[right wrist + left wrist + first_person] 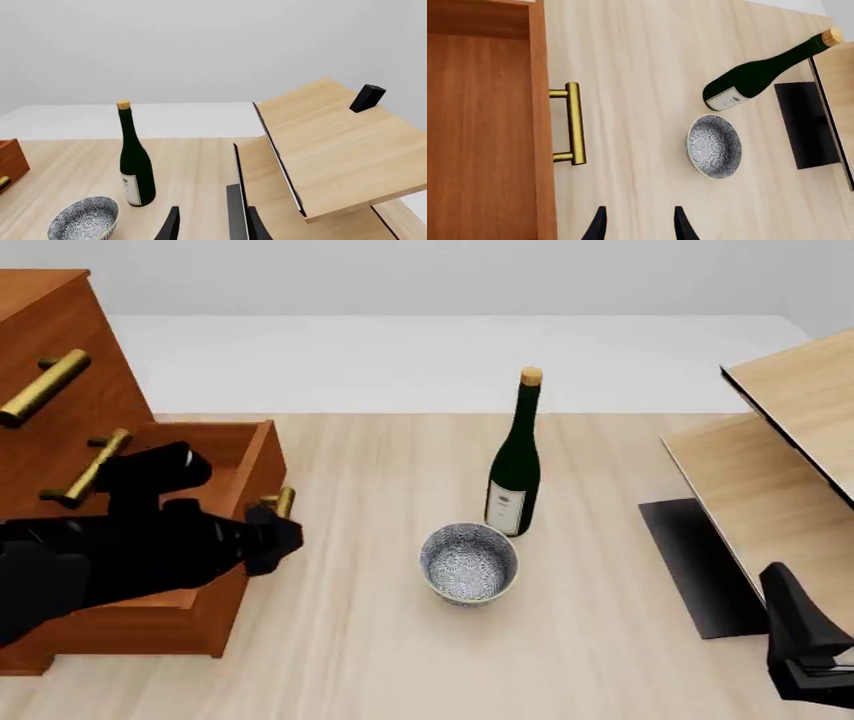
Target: Close the bottom drawer of the cabinet and open the top drawer.
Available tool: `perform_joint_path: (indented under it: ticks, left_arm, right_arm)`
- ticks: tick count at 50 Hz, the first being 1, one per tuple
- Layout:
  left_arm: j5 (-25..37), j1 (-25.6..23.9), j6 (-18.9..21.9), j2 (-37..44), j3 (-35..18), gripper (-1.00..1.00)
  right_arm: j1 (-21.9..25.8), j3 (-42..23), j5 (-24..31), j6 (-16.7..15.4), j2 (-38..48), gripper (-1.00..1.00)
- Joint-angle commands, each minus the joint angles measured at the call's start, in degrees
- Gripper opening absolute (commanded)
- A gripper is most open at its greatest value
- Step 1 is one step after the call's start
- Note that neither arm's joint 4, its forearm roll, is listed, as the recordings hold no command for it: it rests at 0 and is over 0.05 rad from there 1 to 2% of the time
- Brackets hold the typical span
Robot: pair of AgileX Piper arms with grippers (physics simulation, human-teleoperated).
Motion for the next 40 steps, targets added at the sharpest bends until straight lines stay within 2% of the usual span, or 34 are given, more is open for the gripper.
perform_joint_path:
  ticks: [1,14,20,27,36,38,40]
  left_arm:
    - [-2.1,-2.2,-4.7,2.4,3.8,1.00]
    - [-2.4,-1.6,-4.9,4.5,5.2,1.00]
    - [-1.6,1.0,-2.5,5.5,5.1,1.00]
    - [-2.4,2.3,-2.4,6.3,6.4,1.00]
    - [-0.9,5.8,1.1,6.3,6.1,1.00]
    - [-0.5,7.9,3.6,7.2,6.1,1.00]
    - [-0.7,8.6,4.4,7.4,6.3,1.00]
  right_arm:
    - [-0.1,0.0,-0.6,0.1,0.6,1.00]
    - [-0.1,0.1,-0.7,0.3,0.8,1.00]
    - [-0.1,0.1,-0.4,0.3,0.5,1.00]
    - [-0.2,0.1,-0.1,0.4,0.1,1.00]
    - [0.0,0.1,0.0,0.5,0.1,1.00]
    - [0.0,0.1,0.0,0.5,0.1,1.00]
    - [-0.1,0.1,-0.2,0.5,0.4,1.00]
